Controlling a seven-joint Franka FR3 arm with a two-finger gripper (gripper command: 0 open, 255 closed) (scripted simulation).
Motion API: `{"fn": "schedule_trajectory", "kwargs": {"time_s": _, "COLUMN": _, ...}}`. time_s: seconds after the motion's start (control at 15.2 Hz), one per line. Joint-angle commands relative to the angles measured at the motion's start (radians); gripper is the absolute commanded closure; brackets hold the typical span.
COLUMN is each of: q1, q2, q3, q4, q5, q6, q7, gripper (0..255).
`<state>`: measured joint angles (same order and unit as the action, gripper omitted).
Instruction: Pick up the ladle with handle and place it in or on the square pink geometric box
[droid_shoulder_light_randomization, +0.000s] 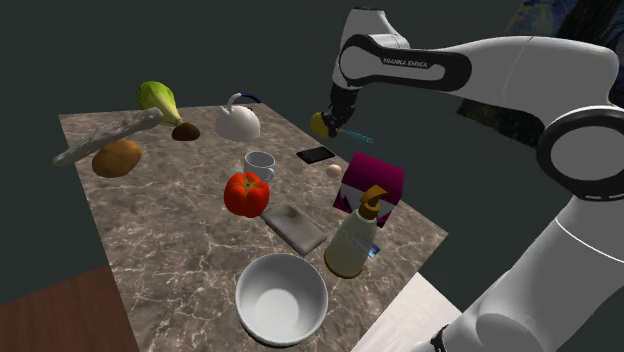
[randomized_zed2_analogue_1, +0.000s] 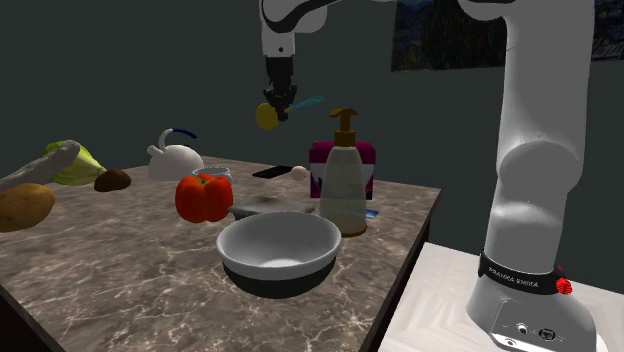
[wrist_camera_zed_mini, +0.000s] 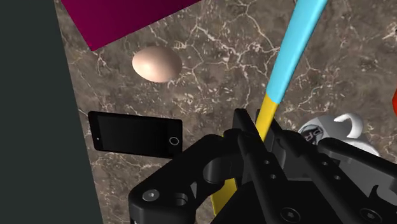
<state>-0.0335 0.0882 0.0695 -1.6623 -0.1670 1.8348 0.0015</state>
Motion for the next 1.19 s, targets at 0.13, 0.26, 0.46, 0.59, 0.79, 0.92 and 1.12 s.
{"fn": "schedule_trajectory", "kwargs": {"time_s": 0.13, "q1": -0.039, "q2": -0.107, "q3": -0.033, "q4": -0.126, "q5": 0.013, "q6": 0.031, "q7": -0.070, "gripper": 255}}
{"fn": "schedule_trajectory", "kwargs": {"time_s": 0.26, "q1": -0.057, "q2": -0.158, "q3": -0.053, "q4": -0.186, "q5": 0.017, "q6": 0.044, "q7": -0.108, "gripper": 255}}
{"fn": "schedule_trajectory", "kwargs": {"time_s": 0.46, "q1": -0.083, "q2": -0.231, "q3": -0.086, "q4": -0.265, "q5": 0.019, "q6": 0.059, "q7": -0.166, "gripper": 255}}
{"fn": "schedule_trajectory", "kwargs": {"time_s": 0.59, "q1": -0.100, "q2": -0.275, "q3": -0.109, "q4": -0.311, "q5": 0.018, "q6": 0.067, "q7": -0.206, "gripper": 255}}
{"fn": "schedule_trajectory", "kwargs": {"time_s": 0.79, "q1": -0.117, "q2": -0.316, "q3": -0.135, "q4": -0.366, "q5": 0.015, "q6": 0.085, "q7": -0.244, "gripper": 255}}
{"fn": "schedule_trajectory", "kwargs": {"time_s": 0.92, "q1": -0.117, "q2": -0.315, "q3": -0.136, "q4": -0.391, "q5": 0.013, "q6": 0.112, "q7": -0.241, "gripper": 255}}
{"fn": "schedule_trajectory", "kwargs": {"time_s": 1.12, "q1": -0.118, "q2": -0.312, "q3": -0.137, "q4": -0.428, "q5": 0.011, "q6": 0.152, "q7": -0.236, "gripper": 255}}
